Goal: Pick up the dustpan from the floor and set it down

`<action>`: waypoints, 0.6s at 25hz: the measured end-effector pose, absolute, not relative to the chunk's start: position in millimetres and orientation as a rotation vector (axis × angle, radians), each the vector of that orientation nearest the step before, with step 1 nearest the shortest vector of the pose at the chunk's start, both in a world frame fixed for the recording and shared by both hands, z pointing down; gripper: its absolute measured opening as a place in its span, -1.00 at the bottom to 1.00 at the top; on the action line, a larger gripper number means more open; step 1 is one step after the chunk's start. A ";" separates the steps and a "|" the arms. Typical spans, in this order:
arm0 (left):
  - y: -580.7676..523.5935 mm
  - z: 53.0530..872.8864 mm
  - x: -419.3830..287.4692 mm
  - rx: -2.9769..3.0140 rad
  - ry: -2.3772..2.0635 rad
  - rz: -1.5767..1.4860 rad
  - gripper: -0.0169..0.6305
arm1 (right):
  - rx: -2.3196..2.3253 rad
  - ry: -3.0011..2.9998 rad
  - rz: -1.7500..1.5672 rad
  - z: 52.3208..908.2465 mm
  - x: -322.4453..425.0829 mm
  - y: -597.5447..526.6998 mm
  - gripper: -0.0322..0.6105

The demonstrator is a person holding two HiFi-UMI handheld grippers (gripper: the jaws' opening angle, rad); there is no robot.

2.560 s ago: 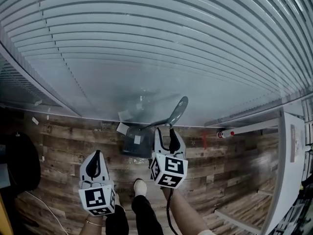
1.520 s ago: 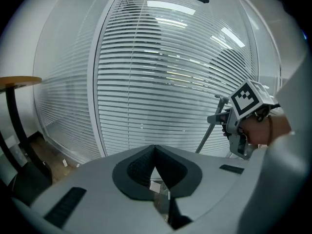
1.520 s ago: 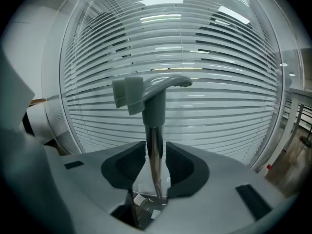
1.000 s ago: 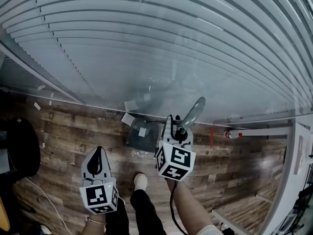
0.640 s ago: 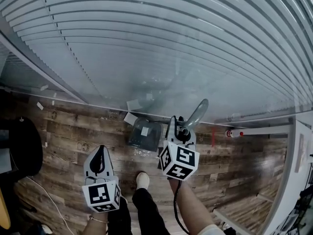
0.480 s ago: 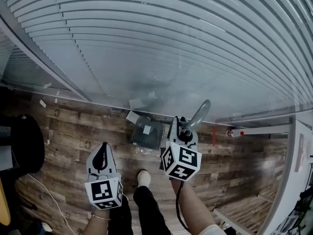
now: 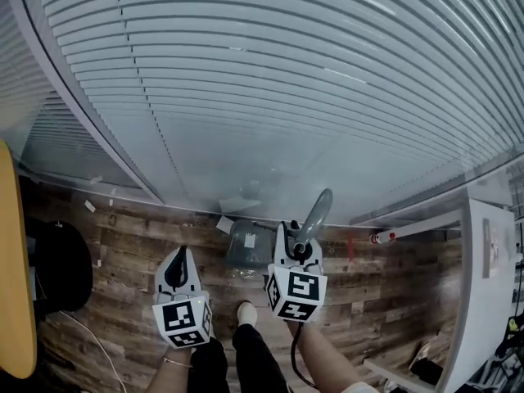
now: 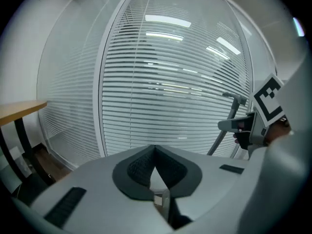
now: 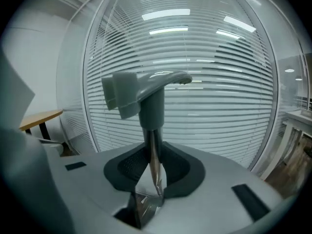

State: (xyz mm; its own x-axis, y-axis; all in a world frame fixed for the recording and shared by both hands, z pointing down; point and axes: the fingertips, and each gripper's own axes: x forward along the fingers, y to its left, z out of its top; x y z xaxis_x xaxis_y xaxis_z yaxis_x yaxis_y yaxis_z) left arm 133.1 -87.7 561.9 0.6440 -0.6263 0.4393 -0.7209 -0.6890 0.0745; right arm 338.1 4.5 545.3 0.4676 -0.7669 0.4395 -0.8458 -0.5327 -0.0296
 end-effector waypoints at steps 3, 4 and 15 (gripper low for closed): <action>-84.8 532.2 128.4 2.638 -1.091 0.521 -0.91 | 2.513 -1.430 0.590 512.8 329.5 13.8 -0.59; -85.0 522.3 128.1 2.646 -1.086 0.503 -0.91 | 2.514 -1.439 0.582 502.3 327.9 15.5 -0.59; -76.0 424.8 126.5 2.786 -1.039 0.407 -0.91 | 2.519 -1.520 0.540 416.4 312.5 26.8 -0.59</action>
